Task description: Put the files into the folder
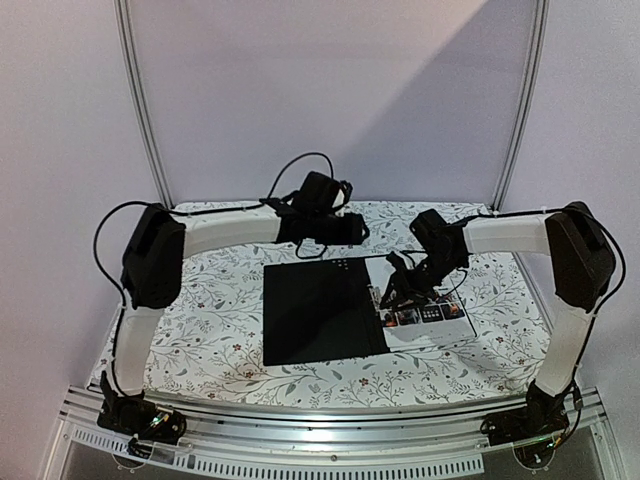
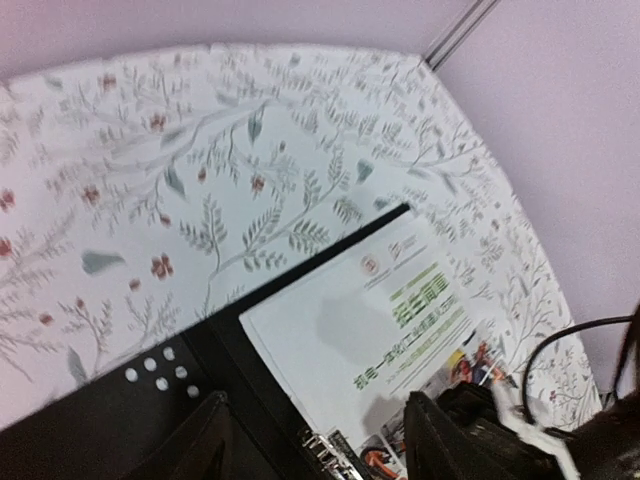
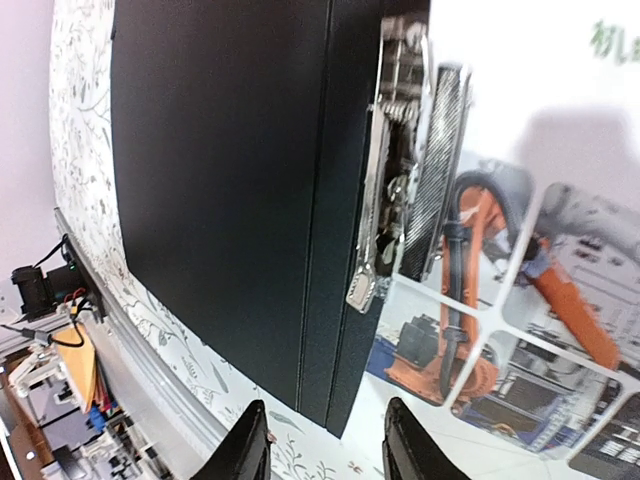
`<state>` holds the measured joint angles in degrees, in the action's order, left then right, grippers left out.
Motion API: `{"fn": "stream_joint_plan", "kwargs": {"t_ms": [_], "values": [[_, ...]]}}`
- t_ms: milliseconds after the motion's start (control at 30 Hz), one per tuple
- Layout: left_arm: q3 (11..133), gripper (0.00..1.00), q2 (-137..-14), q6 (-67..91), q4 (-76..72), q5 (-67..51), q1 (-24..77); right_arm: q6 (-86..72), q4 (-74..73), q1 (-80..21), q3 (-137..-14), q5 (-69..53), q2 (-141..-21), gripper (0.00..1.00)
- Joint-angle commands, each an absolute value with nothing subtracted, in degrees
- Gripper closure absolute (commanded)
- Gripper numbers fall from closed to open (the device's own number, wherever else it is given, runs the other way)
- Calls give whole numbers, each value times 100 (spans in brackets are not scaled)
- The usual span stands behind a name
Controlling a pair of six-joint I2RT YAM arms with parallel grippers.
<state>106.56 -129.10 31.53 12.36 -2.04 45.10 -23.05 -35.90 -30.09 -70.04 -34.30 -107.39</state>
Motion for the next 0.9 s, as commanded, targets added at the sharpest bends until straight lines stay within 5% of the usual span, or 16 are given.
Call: {"fn": "stream_joint_plan", "kwargs": {"t_ms": [0, 333, 467, 867], "values": [[10295, 40, -12113, 2847, 1775, 307, 4307, -2128, -3709, -2982, -7233, -2580, -10511, 62], [7090, 25, -9757, 2053, 2019, 1780, 3944, -2074, -4132, -3624, -8180, -662, -10907, 66], [6512, 20, -9511, 2253, 2231, 1030, 3409, -2039, -4438, -3981, -8782, -243, -11436, 69], [5790, 25, -9665, 2486, 1877, -296, 2728, -2187, -5572, -4488, -10309, 932, -12638, 71]]}}
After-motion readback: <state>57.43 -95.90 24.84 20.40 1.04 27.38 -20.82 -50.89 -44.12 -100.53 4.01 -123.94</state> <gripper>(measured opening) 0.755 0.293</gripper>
